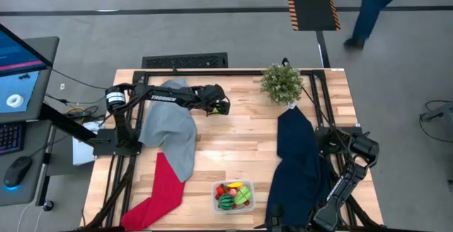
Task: Pick and placing Produce into tupperware
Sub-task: Put the cabbage into the transparent bin
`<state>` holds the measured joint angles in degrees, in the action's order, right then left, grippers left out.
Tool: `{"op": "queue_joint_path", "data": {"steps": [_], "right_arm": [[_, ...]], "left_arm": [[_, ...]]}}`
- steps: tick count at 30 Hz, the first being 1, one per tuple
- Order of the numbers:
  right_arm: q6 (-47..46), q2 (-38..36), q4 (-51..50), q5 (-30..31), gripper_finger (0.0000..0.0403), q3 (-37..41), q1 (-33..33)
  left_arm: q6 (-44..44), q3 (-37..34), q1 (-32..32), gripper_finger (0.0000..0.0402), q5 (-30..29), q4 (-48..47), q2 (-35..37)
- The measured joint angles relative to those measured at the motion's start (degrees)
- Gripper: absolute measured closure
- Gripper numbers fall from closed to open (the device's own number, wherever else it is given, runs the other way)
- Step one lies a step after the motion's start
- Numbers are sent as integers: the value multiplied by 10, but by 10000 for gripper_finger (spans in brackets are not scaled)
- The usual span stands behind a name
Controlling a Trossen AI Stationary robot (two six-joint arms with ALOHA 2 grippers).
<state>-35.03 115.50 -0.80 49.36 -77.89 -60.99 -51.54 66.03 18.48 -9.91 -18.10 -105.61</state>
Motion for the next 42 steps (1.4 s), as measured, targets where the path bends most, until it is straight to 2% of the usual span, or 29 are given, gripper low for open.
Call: {"op": "queue_joint_path", "data": {"steps": [24, 31, 34, 38, 42], "right_arm": [[-5, 0, 0, 0, 189, 0, 0], [-5, 0, 0, 0, 189, 0, 0], [-9, 0, 0, 0, 189, 0, 0], [-10, 0, 0, 0, 189, 0, 0], [-10, 0, 0, 0, 189, 0, -2]], "left_arm": [[55, 0, 3, 76, -12, 37, -26], [80, 55, -1, 76, -11, 29, -81], [82, 98, -8, 76, 6, -10, -114], [86, 163, -12, 76, -7, -108, -148], [88, 197, -12, 77, -9, -154, -163]]}}
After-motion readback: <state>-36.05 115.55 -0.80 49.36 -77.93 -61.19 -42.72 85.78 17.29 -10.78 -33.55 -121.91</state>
